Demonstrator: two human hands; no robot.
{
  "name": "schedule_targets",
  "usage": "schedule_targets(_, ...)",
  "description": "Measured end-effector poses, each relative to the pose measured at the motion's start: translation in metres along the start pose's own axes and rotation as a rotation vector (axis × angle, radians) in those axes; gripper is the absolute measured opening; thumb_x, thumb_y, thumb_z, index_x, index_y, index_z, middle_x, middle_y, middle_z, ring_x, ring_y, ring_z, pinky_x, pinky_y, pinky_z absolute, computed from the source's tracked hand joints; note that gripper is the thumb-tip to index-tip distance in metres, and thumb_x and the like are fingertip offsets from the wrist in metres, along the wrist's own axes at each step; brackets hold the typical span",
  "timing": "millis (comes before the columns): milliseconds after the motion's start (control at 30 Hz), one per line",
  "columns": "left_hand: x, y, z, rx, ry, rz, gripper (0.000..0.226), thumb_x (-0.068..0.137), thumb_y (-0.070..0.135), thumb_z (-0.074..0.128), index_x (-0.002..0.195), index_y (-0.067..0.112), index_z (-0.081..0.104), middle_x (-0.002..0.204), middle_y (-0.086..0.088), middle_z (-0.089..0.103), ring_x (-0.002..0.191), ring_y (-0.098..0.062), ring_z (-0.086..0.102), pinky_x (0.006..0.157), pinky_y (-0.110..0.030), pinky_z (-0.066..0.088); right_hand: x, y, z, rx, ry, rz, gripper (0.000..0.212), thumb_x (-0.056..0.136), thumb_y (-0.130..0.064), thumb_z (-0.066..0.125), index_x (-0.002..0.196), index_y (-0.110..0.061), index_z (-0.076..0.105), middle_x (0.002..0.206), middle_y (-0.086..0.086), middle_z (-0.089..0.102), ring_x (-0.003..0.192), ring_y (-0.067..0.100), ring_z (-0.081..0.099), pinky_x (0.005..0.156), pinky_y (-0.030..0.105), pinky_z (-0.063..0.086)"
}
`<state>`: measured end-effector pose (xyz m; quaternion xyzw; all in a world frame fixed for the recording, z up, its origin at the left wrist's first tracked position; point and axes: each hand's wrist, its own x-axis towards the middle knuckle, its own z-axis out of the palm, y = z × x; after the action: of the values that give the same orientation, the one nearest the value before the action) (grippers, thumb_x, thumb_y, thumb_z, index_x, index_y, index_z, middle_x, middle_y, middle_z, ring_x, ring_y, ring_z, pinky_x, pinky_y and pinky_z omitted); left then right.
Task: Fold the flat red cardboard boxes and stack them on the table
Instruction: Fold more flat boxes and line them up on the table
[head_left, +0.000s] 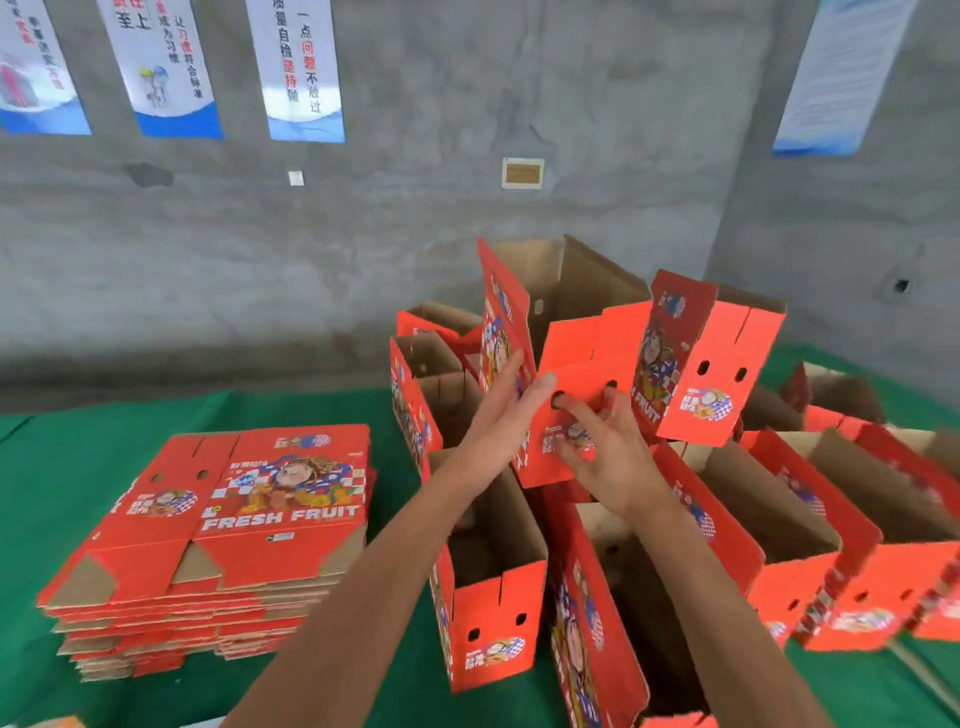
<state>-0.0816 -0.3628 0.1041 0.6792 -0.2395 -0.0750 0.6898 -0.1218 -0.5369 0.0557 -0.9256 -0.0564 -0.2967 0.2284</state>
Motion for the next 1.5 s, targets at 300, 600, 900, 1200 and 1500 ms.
schedule_targets(300,0.161,-0.035,0.057,-0.085,0.029,-0.063,0.07,0.096,0.06,0.059,0.158,0.043,0.032,0.148,0.025,0.046,0.136,-0.001,0.045,0.121,-0.05,0.031,0.111,0.125,0.012,-0.026,-0.131,0.046,0.053,0.095,-0.017,0.072,0.145,-0.017,0.057,0.145,0.032,0.034,0.138,0.048,0.036,0.118,0.049,0.034)
schedule_targets(600,0.27,-0.091,0.076,-0.188,0.134,-0.161,0.056,0.099,0.05,0.06,0.152,0.041,0.046,0.156,0.015,0.046,0.14,-0.009,0.045,0.121,-0.054,0.035,0.175,0.203,0.048,-0.042,-0.18,0.122,0.062,0.097,-0.025,0.069,0.155,-0.025,0.045,0.163,0.029,0.01,0.157,0.04,0.004,0.126,0.047,0.021)
schedule_targets(900,0.314,-0.111,0.087,-0.247,0.084,-0.171,0.042,0.106,0.039,0.049,0.145,0.025,0.054,0.148,0.001,0.058,0.134,-0.009,0.054,0.101,-0.033,0.048,0.188,0.246,0.075,-0.027,-0.179,0.214,0.069,0.099,-0.03,0.067,0.16,-0.032,0.035,0.169,0.02,-0.011,0.159,0.036,0.002,0.123,0.043,0.025)
schedule_targets(1200,0.304,-0.112,0.066,-0.175,0.136,-0.245,0.021,0.092,0.037,0.056,0.11,0.034,0.064,0.092,0.017,0.076,0.098,-0.004,0.067,0.088,-0.036,0.049,0.18,0.228,0.08,-0.047,-0.175,0.215,0.053,0.104,-0.021,0.054,0.155,-0.026,0.045,0.165,0.014,0.027,0.139,0.035,0.049,0.107,0.042,0.045)
schedule_targets(1500,0.191,-0.111,-0.04,0.33,0.154,-0.028,0.042,0.102,-0.002,0.055,0.143,0.006,0.055,0.13,-0.007,0.062,0.104,-0.007,0.063,0.086,-0.009,0.05,0.161,0.089,0.113,0.182,-0.093,0.072,0.042,0.097,-0.014,0.062,0.139,-0.012,0.06,0.131,0.01,0.064,0.119,0.028,0.063,0.103,0.043,0.049)
